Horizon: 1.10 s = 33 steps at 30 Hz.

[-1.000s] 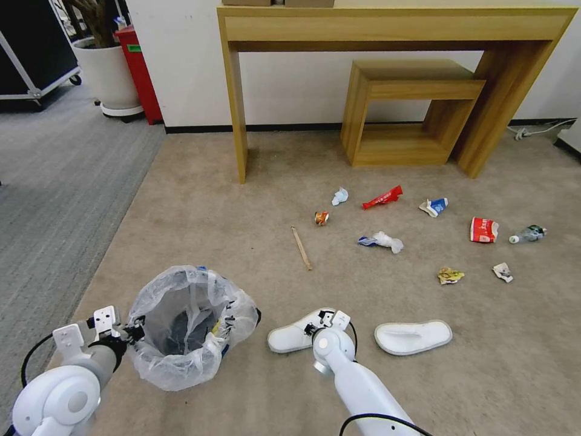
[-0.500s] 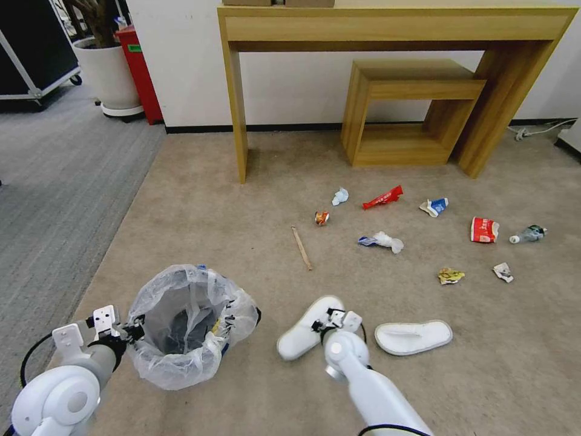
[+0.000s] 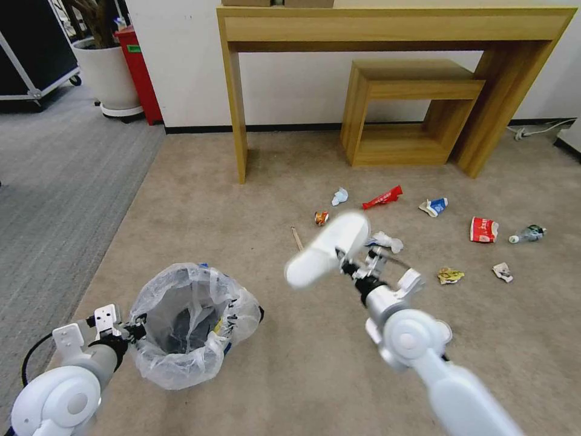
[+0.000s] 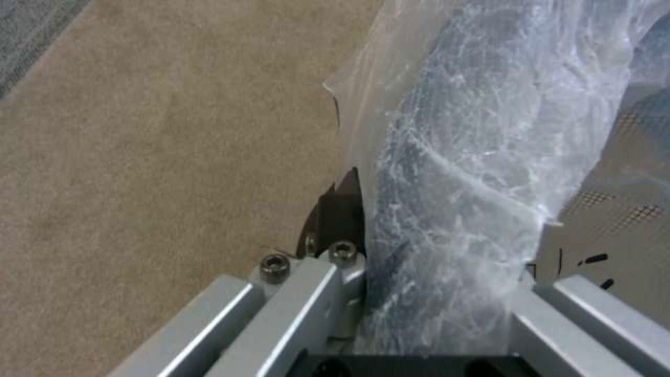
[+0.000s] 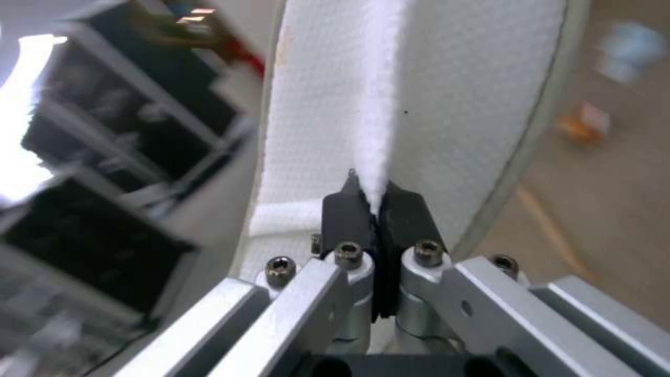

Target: Pick up the trash bin and place the garbage on the floor into it.

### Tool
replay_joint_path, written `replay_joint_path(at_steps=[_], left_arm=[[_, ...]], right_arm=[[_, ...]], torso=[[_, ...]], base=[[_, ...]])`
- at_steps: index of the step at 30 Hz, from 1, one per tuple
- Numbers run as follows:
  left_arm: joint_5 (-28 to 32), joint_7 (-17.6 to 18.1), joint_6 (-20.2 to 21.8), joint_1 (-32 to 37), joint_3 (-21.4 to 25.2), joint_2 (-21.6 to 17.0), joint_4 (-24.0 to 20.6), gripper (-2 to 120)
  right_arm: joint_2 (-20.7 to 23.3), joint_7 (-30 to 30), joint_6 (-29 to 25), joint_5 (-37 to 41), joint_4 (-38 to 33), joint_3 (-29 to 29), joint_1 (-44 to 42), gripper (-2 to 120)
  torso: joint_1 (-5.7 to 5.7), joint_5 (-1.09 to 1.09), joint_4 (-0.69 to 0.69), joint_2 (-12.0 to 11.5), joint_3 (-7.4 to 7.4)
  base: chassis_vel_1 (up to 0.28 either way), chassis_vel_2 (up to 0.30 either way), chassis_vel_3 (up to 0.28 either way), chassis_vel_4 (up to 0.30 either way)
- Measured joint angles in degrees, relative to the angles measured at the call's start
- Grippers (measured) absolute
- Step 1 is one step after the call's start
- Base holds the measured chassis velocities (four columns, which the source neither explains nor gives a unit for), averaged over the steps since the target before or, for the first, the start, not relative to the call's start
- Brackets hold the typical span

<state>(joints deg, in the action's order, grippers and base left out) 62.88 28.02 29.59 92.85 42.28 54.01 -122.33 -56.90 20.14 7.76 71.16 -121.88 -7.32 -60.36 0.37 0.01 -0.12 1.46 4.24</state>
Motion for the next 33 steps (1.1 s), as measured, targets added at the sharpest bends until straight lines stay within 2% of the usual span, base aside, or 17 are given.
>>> replay_joint_path(at_steps=[4, 6, 9, 11, 13, 15, 17, 19, 21, 23, 28, 33], left_arm=[[0.1, 0.1, 0.0, 0.2, 0.2, 0.1, -0.6, 0], [0.2, 0.3, 0.1, 0.4, 0.5, 0.2, -1.4, 0], [0.3, 0.3, 0.1, 0.4, 0.6, 0.3, -1.7, 0], [0.3, 0.6, 0.2, 0.4, 0.6, 0.6, -2.3, 0], [0.3, 0.6, 0.2, 0.3, 0.6, 0.7, -2.5, 0], [0.3, 0.7, 0.2, 0.5, 0.6, 1.1, -3.1, 0], [0.3, 0.7, 0.2, 0.6, 0.7, 1.2, -3.3, 0], [0.2, 0.7, 0.3, 1.1, 1.0, 1.7, -4.0, 0], [0.1, 0.7, 0.3, 1.3, 1.1, 1.8, -4.2, 0], [-0.1, 0.7, 0.3, 1.7, 1.4, 2.2, -4.8, 0], [-0.5, 0.5, 0.3, 2.5, 1.8, 2.8, -5.6, 0], [-0.6, 0.4, 0.3, 2.9, 2.2, 3.3, -6.2, 0]], right_arm=[[2.8, -3.4, -1.7, 0.0, -2.2, 1.4, 1.2, 0], [6.6, -8.2, -4.6, 0.3, -4.4, 4.2, 4.0, 0], [8.0, -10.3, -6.2, 0.3, -4.7, 5.6, 5.4, 0], [10.3, -14.4, -9.7, -0.2, -5.0, 9.8, 9.8, 0], [10.6, -15.5, -10.7, -0.6, -4.9, 11.2, 11.4, 0], [10.9, -19.4, -13.3, -3.4, -3.4, 15.6, 16.0, 0], [10.9, -20.3, -13.8, -4.1, -2.9, 16.5, 17.0, 0], [10.6, -24.9, -15.9, -8.4, -0.2, 20.6, 20.9, 0], [10.4, -26.2, -16.3, -10.0, 0.6, 21.4, 21.6, 0], [9.6, -28.8, -17.5, -15.1, 3.7, 23.8, 23.9, 0], [7.7, -30.6, -19.6, -22.6, 8.1, 27.2, 26.6, 0], [6.3, -32.5, -21.1, -27.0, 11.3, 30.4, 29.2, 0]], torso=[[0.0, 0.01, 0.01, 0.0, 0.0], [0.0, 0.0, 0.0, 0.0, 0.0], [0.0, 0.0, 0.0, 0.0, 0.0], [0.0, 0.0, 0.0, 0.0, 0.0], [0.0, 0.0, 0.0, 0.0, 0.01], [0.0, -0.01, 0.0, 0.0, 0.0], [0.0, 0.0, 0.0, 0.0, 0.01], [0.0, -0.01, 0.01, 0.0, 0.01], [0.0, 0.0, 0.01, 0.0, 0.01], [0.0, -0.01, 0.0, 0.0, 0.01], [0.01, -0.01, 0.01, 0.0, 0.01], [0.01, 0.0, 0.0, 0.0, 0.01]], base=[[0.0, 0.0, 0.0, 0.0], [0.0, 0.0, 0.0, 0.0], [0.0, 0.0, 0.0, 0.0], [0.0, 0.0, 0.0, 0.0], [0.0, 0.0, 0.0, 0.0], [0.0, 0.0, 0.0, 0.0], [0.0, 0.0, 0.0, 0.0], [0.0, 0.0, 0.0, 0.0], [0.0, 0.0, 0.0, 0.0], [0.0, 0.0, 0.0, 0.0], [0.0, 0.0, 0.0, 0.0], [0.0, 0.0, 0.0, 0.0]])
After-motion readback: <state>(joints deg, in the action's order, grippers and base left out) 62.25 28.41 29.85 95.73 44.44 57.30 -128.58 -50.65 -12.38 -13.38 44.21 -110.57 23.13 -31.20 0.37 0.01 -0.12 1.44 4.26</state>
